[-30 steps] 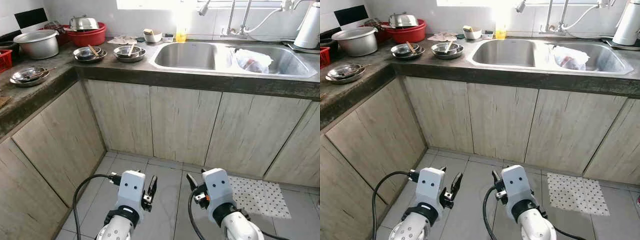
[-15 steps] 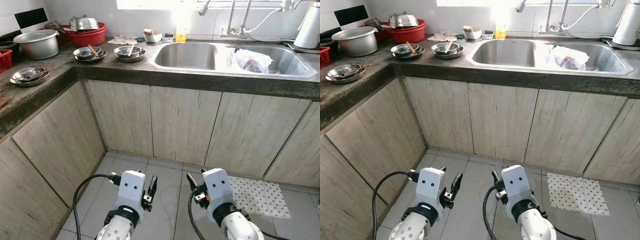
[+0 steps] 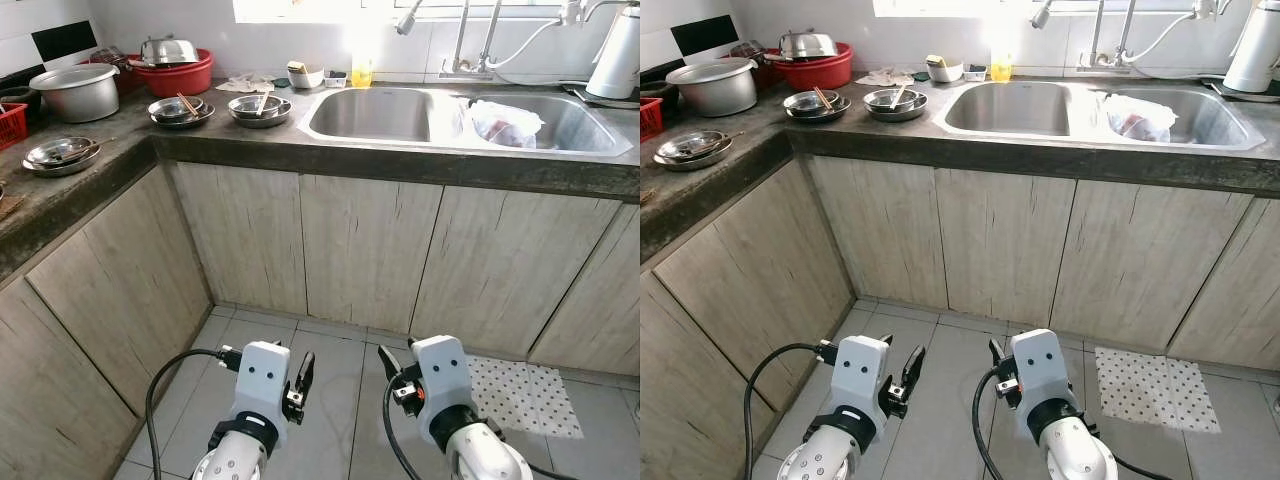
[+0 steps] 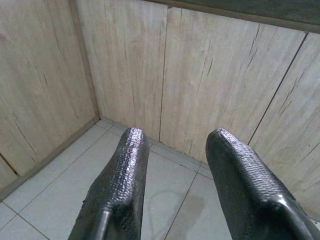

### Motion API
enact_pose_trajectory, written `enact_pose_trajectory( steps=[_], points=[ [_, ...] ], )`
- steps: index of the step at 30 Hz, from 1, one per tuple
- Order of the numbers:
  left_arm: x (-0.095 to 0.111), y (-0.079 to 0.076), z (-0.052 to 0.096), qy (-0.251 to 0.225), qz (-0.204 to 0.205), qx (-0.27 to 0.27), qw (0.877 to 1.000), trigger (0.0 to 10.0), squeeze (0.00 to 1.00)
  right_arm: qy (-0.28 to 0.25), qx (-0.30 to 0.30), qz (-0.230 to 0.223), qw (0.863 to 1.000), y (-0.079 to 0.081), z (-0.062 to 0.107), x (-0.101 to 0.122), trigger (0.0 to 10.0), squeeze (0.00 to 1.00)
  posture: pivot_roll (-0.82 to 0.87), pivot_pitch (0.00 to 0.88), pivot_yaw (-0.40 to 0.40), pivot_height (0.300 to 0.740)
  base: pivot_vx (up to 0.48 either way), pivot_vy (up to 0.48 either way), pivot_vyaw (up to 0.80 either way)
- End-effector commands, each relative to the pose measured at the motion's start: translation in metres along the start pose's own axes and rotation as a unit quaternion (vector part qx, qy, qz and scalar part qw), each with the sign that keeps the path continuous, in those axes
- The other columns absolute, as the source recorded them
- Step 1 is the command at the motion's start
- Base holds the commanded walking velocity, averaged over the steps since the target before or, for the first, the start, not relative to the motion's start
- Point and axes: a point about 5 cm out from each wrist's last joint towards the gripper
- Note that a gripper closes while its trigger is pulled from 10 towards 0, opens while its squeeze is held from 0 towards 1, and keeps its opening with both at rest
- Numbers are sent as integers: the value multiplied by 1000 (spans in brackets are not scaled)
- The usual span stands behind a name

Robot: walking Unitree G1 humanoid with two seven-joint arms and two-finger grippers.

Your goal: Kitchen organization

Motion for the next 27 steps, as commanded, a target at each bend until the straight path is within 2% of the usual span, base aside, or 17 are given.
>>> enact_pose_trajectory(
  steps=[1, 27],
  points=[
    [1, 1, 1, 2, 6, 0, 1000, 10000, 0, -4, 0, -1, 1000, 1, 1, 3, 10000, 0, 57, 2, -6, 740, 0, 0, 0],
    [0, 1, 1, 6, 10, 5, 1000, 10000, 0, -10, -5, -15, 1000, -1, 1, 5, 10000, 0, 59, 4, -9, 740, 0, 0, 0]
  ],
)
Point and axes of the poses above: a point about 5 cm out from each wrist's last joint towards the gripper, its own z axis pointing back from the gripper into the wrist, its own x axis along the axis of the wrist's last joint, y = z × x, and after that the axes turned 4 degrees about -z, right-handed
